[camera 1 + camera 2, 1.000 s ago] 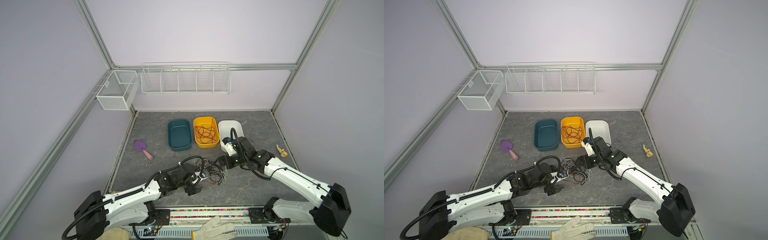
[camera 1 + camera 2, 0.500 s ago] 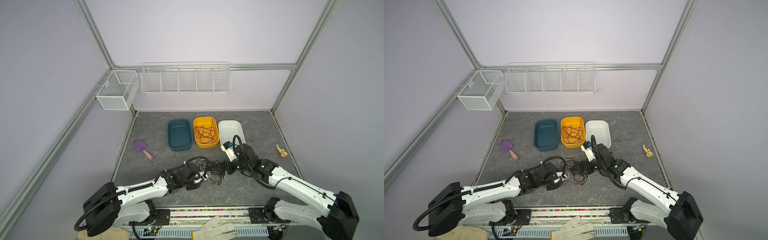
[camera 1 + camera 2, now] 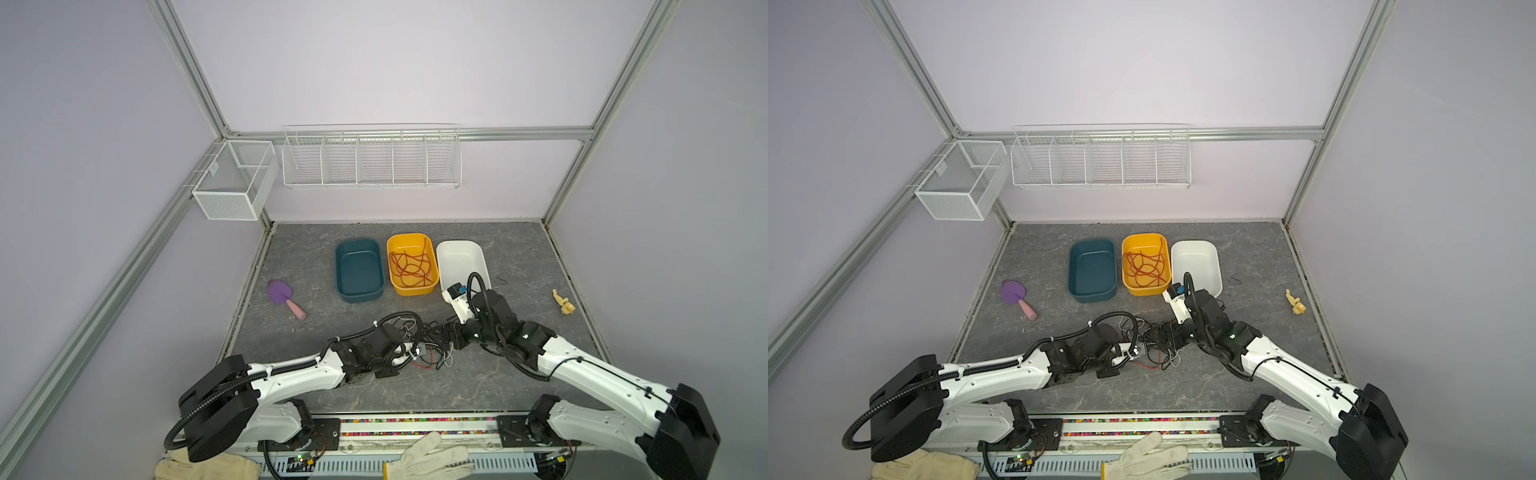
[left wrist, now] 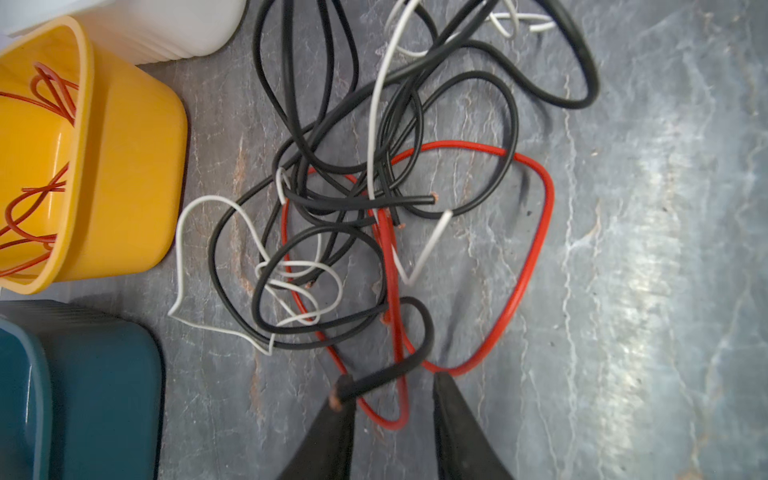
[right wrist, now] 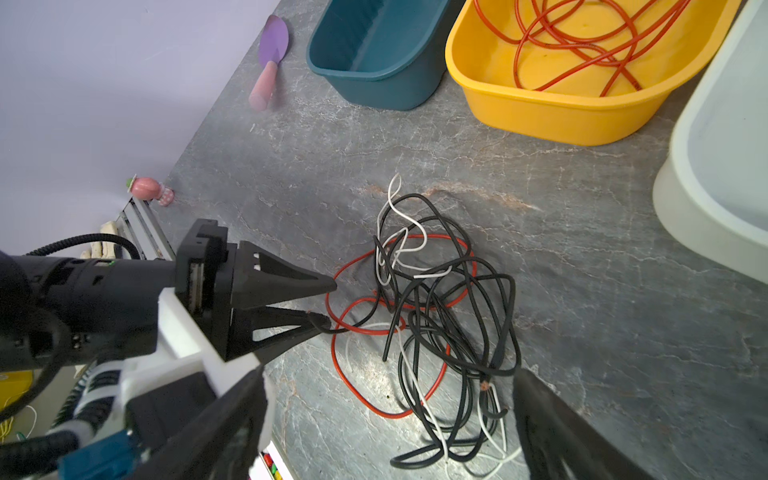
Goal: Untangle the cables
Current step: 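Pinch a red wire with the left gripper while the right gripper grasps the bundle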
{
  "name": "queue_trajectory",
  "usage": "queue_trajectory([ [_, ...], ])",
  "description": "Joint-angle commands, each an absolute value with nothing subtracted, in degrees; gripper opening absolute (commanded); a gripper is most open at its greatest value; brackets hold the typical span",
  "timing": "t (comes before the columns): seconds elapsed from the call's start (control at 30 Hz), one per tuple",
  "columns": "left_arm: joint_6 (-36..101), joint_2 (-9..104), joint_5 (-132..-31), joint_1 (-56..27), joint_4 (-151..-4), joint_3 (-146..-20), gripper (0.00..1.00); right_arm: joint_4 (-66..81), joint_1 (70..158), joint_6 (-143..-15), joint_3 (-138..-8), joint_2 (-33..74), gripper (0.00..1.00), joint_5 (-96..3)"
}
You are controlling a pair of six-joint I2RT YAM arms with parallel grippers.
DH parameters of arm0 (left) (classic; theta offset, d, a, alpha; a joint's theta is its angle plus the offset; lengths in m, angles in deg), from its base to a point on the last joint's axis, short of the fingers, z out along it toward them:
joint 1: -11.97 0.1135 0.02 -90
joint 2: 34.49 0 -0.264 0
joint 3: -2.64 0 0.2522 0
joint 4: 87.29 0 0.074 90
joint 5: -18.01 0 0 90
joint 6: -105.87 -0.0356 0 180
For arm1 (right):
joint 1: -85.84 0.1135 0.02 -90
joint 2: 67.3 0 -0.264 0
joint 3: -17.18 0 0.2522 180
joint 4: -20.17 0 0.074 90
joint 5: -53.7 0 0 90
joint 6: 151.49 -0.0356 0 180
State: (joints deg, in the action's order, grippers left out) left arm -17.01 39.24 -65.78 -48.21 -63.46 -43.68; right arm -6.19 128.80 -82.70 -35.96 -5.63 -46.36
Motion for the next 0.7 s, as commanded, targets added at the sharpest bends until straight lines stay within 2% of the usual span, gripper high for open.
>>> queue_trajectory([
  [0.0, -18.48, 40.60, -65.01, -48.41, -64.76, -45.62, 0.30, -5.06, 129.19, -83.29, -34.64, -6.83, 0.93, -45.01],
  [0.67, -18.67, 41.98, -64.88, -48.20, -64.30, -46.37, 0.20, -5.28, 129.44, -83.47, -34.07, -7.53, 0.93, -41.76],
])
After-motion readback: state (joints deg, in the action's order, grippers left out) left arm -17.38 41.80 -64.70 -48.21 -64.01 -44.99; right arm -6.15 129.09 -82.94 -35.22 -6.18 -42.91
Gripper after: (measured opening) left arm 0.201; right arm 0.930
